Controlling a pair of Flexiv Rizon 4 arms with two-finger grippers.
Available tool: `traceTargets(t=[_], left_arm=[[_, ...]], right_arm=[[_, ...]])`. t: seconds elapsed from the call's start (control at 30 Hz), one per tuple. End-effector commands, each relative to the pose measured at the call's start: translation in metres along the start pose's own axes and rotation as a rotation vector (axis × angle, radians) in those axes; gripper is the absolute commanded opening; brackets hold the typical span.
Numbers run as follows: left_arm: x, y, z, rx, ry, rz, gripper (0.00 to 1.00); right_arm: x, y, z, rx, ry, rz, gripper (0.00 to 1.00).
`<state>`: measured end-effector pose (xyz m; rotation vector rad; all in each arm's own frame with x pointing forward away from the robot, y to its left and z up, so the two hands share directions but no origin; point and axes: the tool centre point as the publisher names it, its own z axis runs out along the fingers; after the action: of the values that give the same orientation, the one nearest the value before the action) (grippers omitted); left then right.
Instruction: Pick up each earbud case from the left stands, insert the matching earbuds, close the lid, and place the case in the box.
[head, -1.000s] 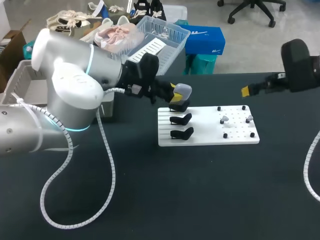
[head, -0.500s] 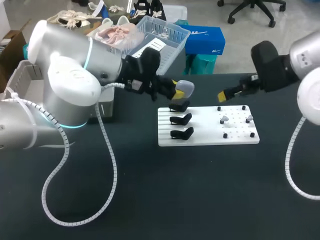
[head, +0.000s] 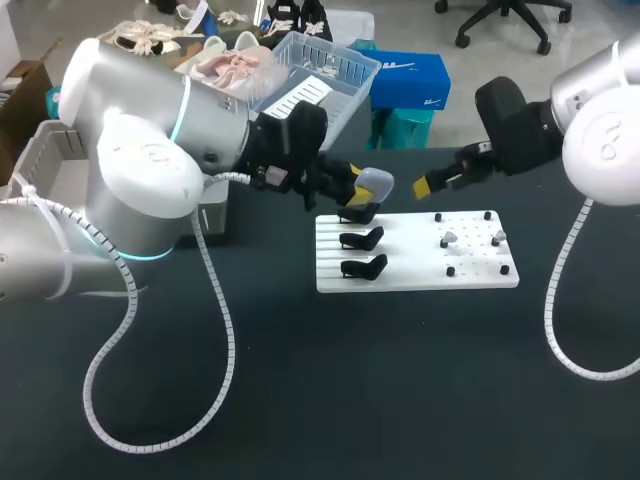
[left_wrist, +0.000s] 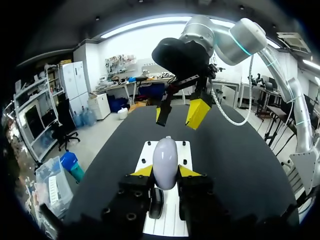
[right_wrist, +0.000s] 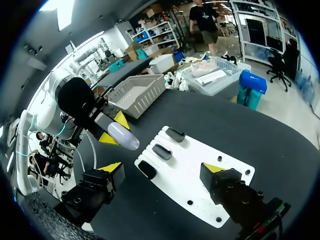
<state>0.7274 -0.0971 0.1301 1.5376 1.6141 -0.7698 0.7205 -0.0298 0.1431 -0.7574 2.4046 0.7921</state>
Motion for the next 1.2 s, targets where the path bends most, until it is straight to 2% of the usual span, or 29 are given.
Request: traceTargets(t=[0.03,0.37,1.2], left_arm=[[0.0,-0.001,0.001,-0.004,-0.011,0.006,0.0],[0.001,-0.002,0.005,0.001,-0.002,0.035,0.0],[-0.005,0.004,0.008,-0.007,-0.001,0.002,0.0]], right_arm=[[-0.012,-0.003,0.012,-0.106,0.024,-0.005,1.0],[-0.018,0.003,0.023,-0.143,0.045,-0.018,1.0],[-0.017,0.015,0.029,-0.176,0.049,-0.037,1.0]])
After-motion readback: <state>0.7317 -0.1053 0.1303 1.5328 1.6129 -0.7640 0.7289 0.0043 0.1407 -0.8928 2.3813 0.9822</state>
